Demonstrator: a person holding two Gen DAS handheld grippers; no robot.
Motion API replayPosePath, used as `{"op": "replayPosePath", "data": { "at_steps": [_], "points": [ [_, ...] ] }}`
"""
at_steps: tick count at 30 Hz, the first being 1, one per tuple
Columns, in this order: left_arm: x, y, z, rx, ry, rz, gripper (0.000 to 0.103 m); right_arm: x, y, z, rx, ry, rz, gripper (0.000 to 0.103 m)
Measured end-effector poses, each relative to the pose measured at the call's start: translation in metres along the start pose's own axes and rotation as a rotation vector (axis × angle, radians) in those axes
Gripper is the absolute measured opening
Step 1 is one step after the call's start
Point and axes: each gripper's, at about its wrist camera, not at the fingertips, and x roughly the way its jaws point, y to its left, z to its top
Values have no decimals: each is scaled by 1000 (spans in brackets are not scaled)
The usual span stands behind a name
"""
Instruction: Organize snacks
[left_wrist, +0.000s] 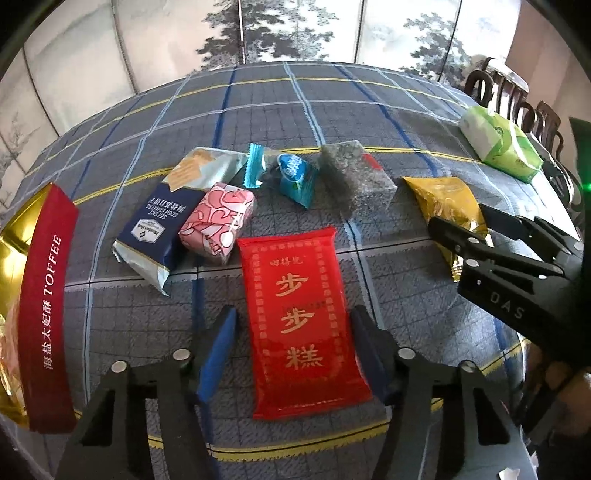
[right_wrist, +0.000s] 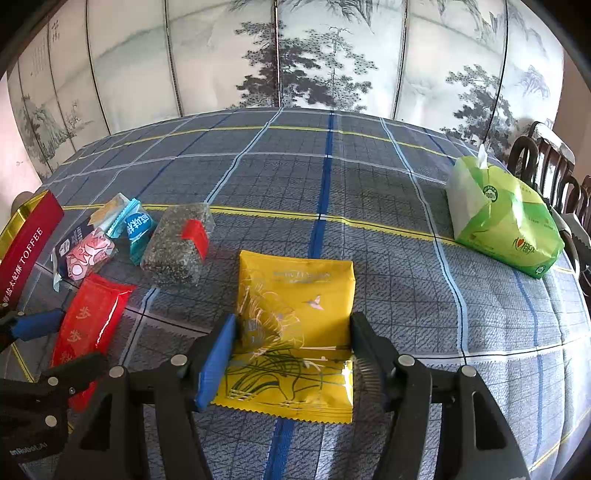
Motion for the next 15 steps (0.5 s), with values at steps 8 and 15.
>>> {"op": "replayPosePath", "data": {
  "at_steps": [8, 15],
  "points": [
    [-4, 5, -2, -7, -7, -36, 42, 0, 0, -1, 1, 0, 0, 65],
    [-8, 4, -6, 12, -8, -39, 40, 0, 1, -1, 1, 0, 0, 65]
  ]
}}
